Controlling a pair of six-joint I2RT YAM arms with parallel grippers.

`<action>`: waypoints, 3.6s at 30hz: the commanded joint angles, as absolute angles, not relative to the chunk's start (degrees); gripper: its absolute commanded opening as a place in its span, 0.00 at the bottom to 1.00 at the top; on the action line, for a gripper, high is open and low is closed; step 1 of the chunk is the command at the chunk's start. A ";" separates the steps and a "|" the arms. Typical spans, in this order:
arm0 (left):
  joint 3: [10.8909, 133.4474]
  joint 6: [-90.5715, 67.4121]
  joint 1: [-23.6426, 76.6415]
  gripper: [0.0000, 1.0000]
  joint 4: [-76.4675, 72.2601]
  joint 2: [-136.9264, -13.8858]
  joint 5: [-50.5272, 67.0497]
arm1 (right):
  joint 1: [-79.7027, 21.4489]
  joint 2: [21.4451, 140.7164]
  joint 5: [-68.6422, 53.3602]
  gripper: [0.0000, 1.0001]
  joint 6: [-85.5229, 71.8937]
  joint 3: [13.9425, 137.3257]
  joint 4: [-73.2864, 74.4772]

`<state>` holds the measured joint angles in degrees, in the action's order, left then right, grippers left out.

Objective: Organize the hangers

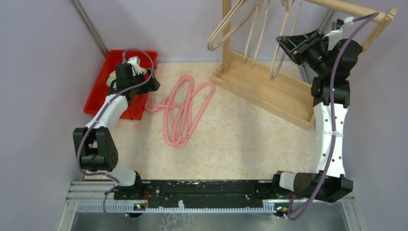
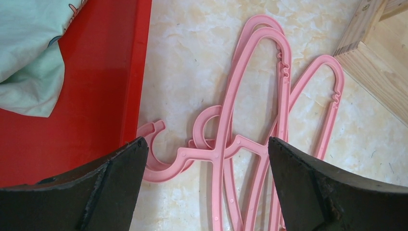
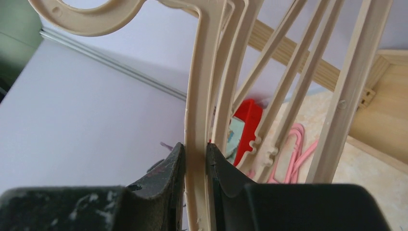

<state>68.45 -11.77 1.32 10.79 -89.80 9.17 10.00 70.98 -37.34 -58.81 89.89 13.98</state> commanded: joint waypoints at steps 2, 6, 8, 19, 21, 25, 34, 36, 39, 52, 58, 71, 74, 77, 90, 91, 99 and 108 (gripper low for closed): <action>70.77 -10.35 1.56 1.00 11.04 -91.06 9.11 | 13.81 71.43 -39.18 0.03 -67.08 87.66 -1.22; 71.69 -9.81 1.57 1.00 11.17 -92.11 9.46 | 14.59 73.30 -38.39 0.03 -69.12 87.07 -4.12; 72.19 -9.67 1.52 1.00 11.17 -92.73 9.62 | 14.59 74.10 -37.16 0.03 -68.96 86.24 -4.51; 73.42 -8.02 1.49 1.00 11.08 -95.88 10.10 | 11.98 79.19 -32.20 0.03 -63.54 87.45 1.11; 73.77 -7.71 1.41 1.00 11.10 -96.48 10.11 | 10.07 80.00 -30.65 0.03 -62.34 88.26 2.41; 74.34 -7.22 1.14 1.00 11.02 -97.36 10.37 | 7.19 81.83 -28.46 0.03 -61.79 88.46 2.85; 74.84 -6.74 -1.05 1.00 10.39 -97.89 11.51 | 1.46 87.43 -25.54 0.03 -60.16 93.38 5.16; 74.67 -6.81 -1.66 1.00 10.33 -97.93 11.61 | -0.01 89.19 -25.20 0.02 -59.48 95.67 6.59; 74.19 -7.07 -2.32 1.00 9.95 -97.83 11.93 | -2.00 91.08 -24.59 0.02 -59.13 97.50 7.36; 73.58 -7.46 -2.91 1.00 9.60 -97.41 12.49 | -3.16 88.87 -21.10 0.38 -57.59 95.47 10.19; 73.56 -7.63 -2.90 1.00 9.67 -96.98 12.41 | -3.08 84.35 -18.77 0.63 -54.11 95.73 14.15; 74.01 -8.13 -2.90 1.00 9.76 -97.12 12.49 | -3.10 73.05 -12.93 0.71 -44.77 96.89 26.15; 74.23 -8.43 -2.96 1.00 9.76 -97.12 12.83 | -3.05 73.70 -7.71 0.66 -41.41 100.41 30.43; 74.27 -8.84 -2.95 1.00 9.43 -97.03 13.67 | -3.06 76.51 -2.08 0.39 -37.16 105.51 34.56; 74.77 -9.93 -2.90 1.00 7.94 -98.66 14.66 | -3.53 90.89 10.19 0.00 -28.19 119.25 30.57; 75.00 -9.93 -2.94 1.00 7.79 -98.96 14.80 | -3.73 92.40 10.99 0.00 -27.41 121.27 30.13; 75.95 -10.18 -2.96 1.00 6.23 -101.34 14.62 | -5.64 101.73 16.50 0.00 -21.05 131.48 30.09; 76.80 -9.53 -3.07 1.00 4.80 -102.25 14.59 | -11.13 104.41 24.78 0.00 -11.42 129.85 19.72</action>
<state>74.48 -9.65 -2.74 7.38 -102.02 13.80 -8.64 103.74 20.12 -17.37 128.57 27.94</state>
